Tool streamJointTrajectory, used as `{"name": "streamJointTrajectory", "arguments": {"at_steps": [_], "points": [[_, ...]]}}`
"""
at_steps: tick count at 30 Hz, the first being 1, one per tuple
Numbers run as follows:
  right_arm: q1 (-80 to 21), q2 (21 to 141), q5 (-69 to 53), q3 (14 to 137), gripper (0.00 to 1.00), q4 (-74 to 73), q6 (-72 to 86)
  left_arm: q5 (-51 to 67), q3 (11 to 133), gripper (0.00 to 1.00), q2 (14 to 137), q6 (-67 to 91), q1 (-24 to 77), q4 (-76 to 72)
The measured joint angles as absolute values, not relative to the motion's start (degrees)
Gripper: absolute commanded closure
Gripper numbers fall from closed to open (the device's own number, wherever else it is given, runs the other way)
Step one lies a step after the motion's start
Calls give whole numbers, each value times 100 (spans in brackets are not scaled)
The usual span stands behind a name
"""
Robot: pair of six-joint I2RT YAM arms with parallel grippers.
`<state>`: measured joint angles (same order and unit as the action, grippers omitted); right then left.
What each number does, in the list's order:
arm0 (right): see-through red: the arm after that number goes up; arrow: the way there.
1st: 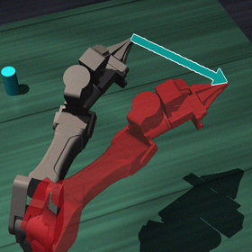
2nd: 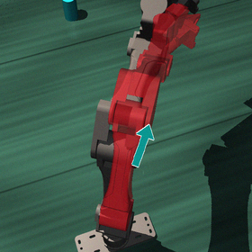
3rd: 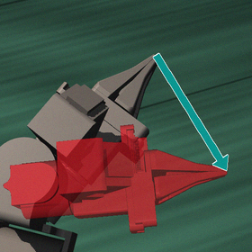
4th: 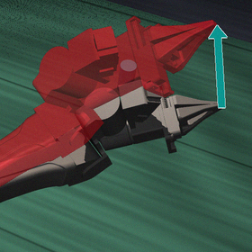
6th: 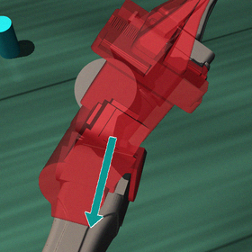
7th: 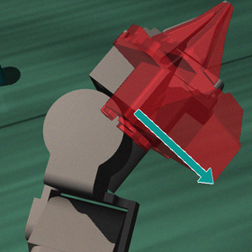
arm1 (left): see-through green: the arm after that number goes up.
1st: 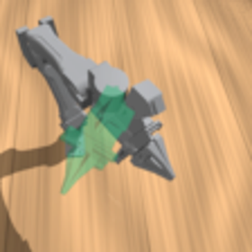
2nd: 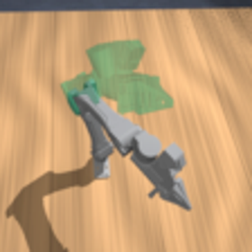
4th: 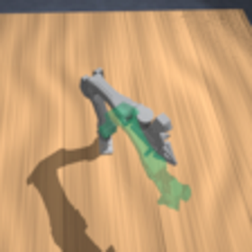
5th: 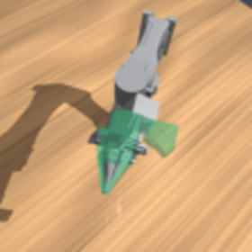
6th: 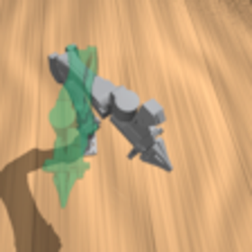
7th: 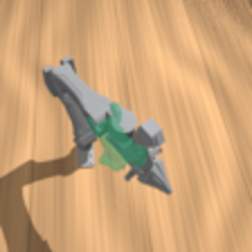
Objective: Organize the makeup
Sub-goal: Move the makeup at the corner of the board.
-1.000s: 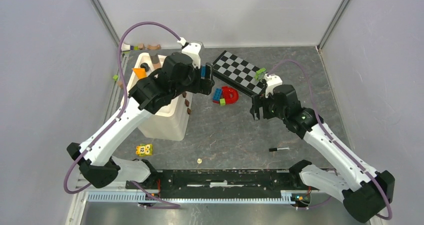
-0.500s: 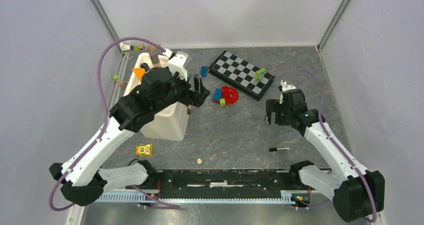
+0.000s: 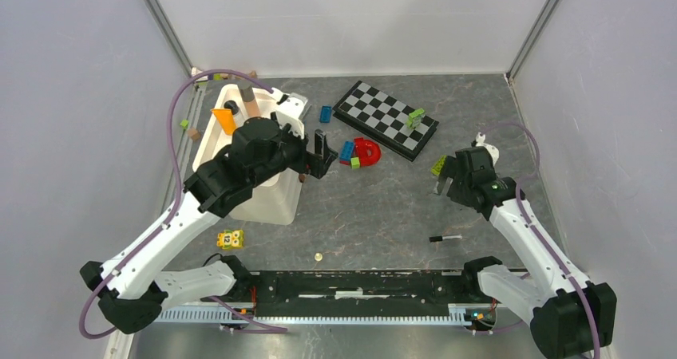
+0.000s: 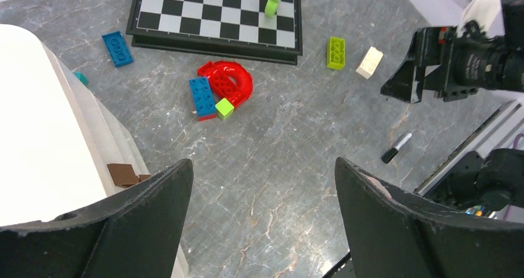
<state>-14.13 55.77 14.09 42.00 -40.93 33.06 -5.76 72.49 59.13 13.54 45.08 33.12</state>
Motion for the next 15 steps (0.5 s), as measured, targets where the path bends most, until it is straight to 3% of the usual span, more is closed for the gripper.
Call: {"name": "streamJointTrajectory", "arguments": {"at_steps": [15], "points": [[-1411,4737,1850,3697,2,-5323,6331,-469,6807,9,5961,1100,4506,2856]]}}
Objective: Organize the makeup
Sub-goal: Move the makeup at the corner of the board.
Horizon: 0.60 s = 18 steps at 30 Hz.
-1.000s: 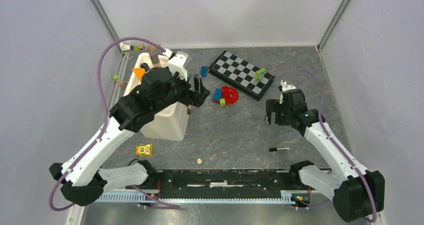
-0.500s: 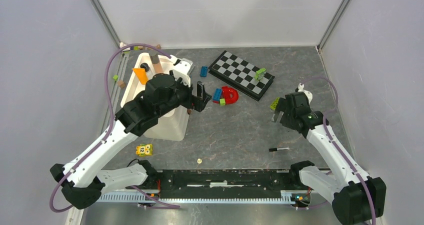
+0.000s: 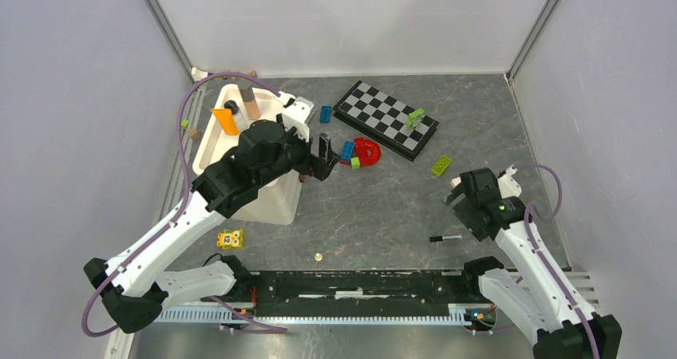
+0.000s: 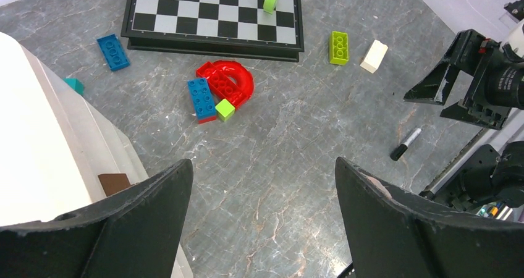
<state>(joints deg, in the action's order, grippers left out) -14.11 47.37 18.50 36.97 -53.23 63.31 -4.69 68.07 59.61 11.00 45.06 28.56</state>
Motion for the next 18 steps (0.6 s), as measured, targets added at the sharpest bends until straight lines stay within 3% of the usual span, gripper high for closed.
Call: {"name": "streamJointTrajectory", "arguments": {"at_steps": [7,18], "points": [[-1409,4392,1820,3041,2,-5323,7061,-419,6807,9,5961,1035,4495,2853],[-1409,5365,1404,2766,13,-4812,7091,-390,6805,9,5961,972,4412,2856]]}}
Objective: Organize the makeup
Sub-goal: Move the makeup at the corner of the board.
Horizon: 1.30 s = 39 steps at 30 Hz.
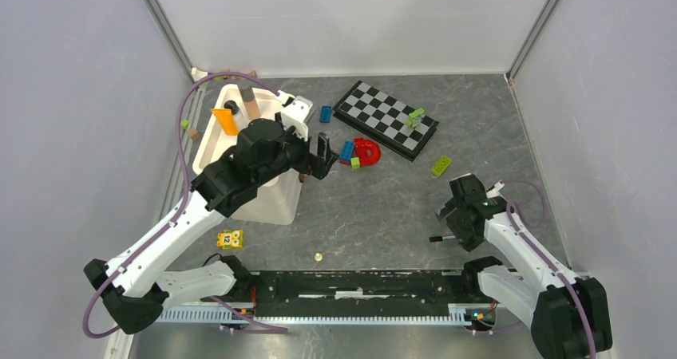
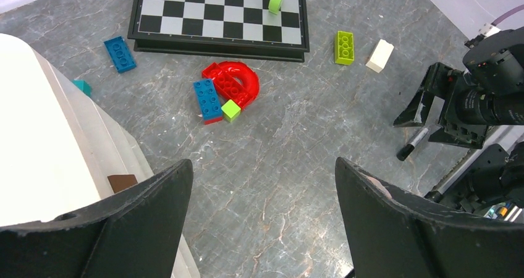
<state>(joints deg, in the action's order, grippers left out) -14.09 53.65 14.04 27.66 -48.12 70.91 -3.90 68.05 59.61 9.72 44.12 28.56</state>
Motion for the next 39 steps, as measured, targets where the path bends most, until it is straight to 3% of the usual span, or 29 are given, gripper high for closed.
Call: {"name": "streamJointTrajectory", "arguments": {"at_steps": [10,18,22,30,33,39], "points": [[-1409,5627,1297,2644,39,-4635,6796,-384,6783,9,5961,972,4281,2853],[-1406,5994,1354,2764,73,-4633,6276,-388,6726,9,5961,972,4206,2842],[-1393,6217,1297,2834,83,-4442,5990,-443,6707,9,5961,954,4167,2838],[-1616,6871,1120,3079,91,-3127,5559,-725,6709,9,5909,773,4143,2926],[-1957,7441,1245,3406,100,-2753,5155,-895,6713,9,5754,725,4143,3129],[-2506,8545,1245,4209,100,-2158,3868,-1280,6812,9,5070,720,4143,3642]]}}
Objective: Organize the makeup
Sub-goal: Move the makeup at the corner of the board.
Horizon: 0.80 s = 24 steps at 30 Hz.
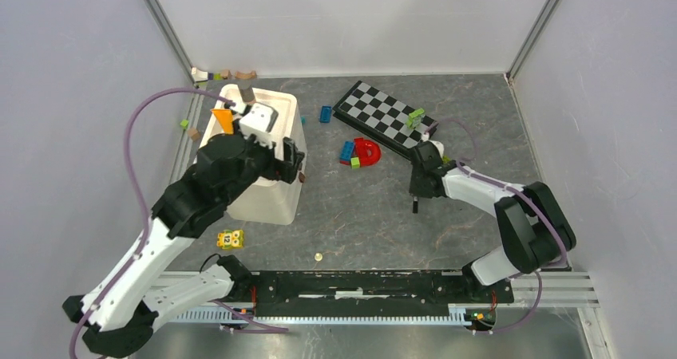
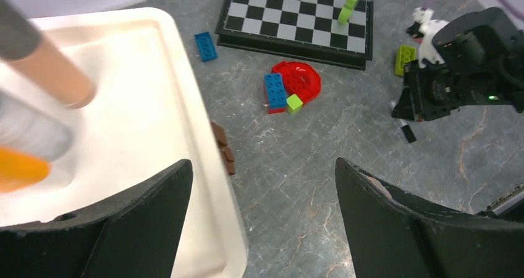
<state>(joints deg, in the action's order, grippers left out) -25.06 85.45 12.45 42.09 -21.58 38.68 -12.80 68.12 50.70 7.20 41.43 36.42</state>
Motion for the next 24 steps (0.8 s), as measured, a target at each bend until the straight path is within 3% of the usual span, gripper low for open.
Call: {"name": "streamJointTrajectory", "arguments": {"at_steps": [3,7,9,12,24], "points": [[-2729,8831,1179,4427,93,-1848,3260,-1503,6866,8,4635,722,4143,3898],[-2877,8860,913,4359,58,-1343,2727,-1828,6873,8,4169,744,4143,4213],[-2908,8807,720,4272,51,-1116,2613,-2010,6855,8,3981,805,4143,4327],[-2967,8759,598,4228,46,-1009,2453,-2248,6702,8,3743,921,4143,4442],[-3000,8543,425,4713,43,-1396,2043,-3015,5754,10,2936,1352,4143,4536]]}}
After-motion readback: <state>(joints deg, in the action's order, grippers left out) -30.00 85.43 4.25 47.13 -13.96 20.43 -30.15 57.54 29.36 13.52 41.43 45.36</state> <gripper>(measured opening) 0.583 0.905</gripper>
